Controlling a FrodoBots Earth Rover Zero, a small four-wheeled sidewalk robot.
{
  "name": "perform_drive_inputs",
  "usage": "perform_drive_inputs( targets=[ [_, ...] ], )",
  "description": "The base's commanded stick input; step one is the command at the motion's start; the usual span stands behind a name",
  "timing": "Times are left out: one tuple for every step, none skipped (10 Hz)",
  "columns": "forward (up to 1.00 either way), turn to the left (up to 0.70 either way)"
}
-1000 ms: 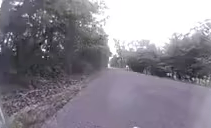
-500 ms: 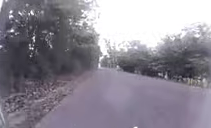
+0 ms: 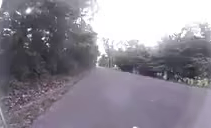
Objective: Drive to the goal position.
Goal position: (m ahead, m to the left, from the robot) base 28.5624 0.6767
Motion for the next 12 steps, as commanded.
perform_drive_inputs(
  targets=[
    [0.7,0.0],
    [0.7,0.0],
    [0.7,0.0],
    [0.7,0.0],
    [0.7,0.0],
    [0.7,0.0],
    [0.7,0.0],
    [0.7,0.0],
    [0.7,0.0],
    [0.7,0.0],
    [0.7,0.0],
    [0.7,0.0]
  ],
)
